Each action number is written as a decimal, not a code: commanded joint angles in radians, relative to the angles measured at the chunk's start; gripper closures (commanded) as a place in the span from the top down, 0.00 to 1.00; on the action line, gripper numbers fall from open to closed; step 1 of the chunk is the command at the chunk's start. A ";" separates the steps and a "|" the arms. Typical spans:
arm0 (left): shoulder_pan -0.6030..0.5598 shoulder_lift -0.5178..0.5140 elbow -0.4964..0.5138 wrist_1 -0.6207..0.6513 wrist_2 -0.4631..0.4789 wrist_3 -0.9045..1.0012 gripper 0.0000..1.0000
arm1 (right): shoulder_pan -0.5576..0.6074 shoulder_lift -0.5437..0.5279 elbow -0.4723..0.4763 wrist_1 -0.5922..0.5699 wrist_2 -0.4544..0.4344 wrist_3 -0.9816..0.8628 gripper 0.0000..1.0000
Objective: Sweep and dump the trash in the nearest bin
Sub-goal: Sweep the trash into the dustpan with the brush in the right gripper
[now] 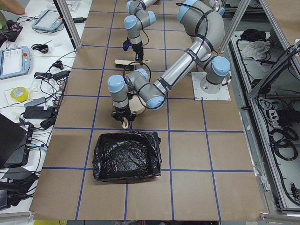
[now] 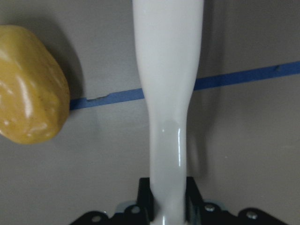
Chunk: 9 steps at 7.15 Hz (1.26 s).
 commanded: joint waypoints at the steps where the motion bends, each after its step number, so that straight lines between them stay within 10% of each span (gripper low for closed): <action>1: -0.019 -0.018 0.001 0.034 0.005 -0.036 0.00 | 0.038 0.055 -0.077 0.000 0.001 0.075 0.00; 9: -0.024 -0.021 -0.002 0.036 0.020 -0.038 0.00 | 0.131 0.193 -0.270 -0.025 0.046 0.210 0.00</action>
